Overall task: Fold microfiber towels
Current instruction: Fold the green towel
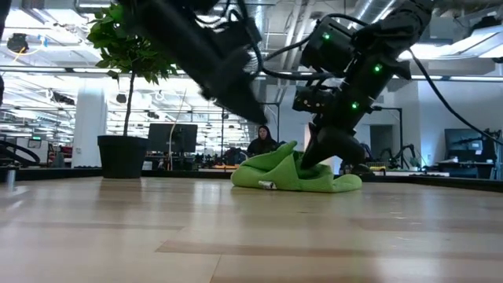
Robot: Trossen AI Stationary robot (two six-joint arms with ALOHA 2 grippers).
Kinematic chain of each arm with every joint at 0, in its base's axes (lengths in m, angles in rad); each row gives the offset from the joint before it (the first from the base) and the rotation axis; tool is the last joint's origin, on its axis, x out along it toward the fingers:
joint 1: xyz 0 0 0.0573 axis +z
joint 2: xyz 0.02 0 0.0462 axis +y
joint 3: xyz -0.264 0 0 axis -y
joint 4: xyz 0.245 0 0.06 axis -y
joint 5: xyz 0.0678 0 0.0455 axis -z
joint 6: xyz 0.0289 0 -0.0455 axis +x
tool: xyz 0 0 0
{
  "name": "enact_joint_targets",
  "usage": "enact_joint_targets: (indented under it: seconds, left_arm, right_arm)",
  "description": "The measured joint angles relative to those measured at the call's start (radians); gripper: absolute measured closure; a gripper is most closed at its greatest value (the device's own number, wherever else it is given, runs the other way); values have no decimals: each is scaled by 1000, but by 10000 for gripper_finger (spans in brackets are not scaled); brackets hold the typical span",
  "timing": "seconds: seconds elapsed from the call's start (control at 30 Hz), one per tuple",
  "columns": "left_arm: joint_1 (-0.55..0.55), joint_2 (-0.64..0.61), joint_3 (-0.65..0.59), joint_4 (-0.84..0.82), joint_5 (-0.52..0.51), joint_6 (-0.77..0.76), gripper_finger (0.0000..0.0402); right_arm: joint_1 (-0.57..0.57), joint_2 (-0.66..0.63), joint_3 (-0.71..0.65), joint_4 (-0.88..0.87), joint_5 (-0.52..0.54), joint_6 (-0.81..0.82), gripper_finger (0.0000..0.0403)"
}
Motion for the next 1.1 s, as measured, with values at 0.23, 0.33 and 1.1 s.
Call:
enact_joint_targets:
  seconds: [0.23,0.33,1.1]
  left_arm:
    - [-8,156,-36,264,140,170,259]
    - [-6,225,-13,370,183,224,259]
    - [93,290,6,337,0,147,259]
  right_arm:
    - [0,0,36,-74,-4,-9,398]
    - [-1,0,40,-75,-4,-7,395]
    - [-1,0,60,-127,-16,6,394]
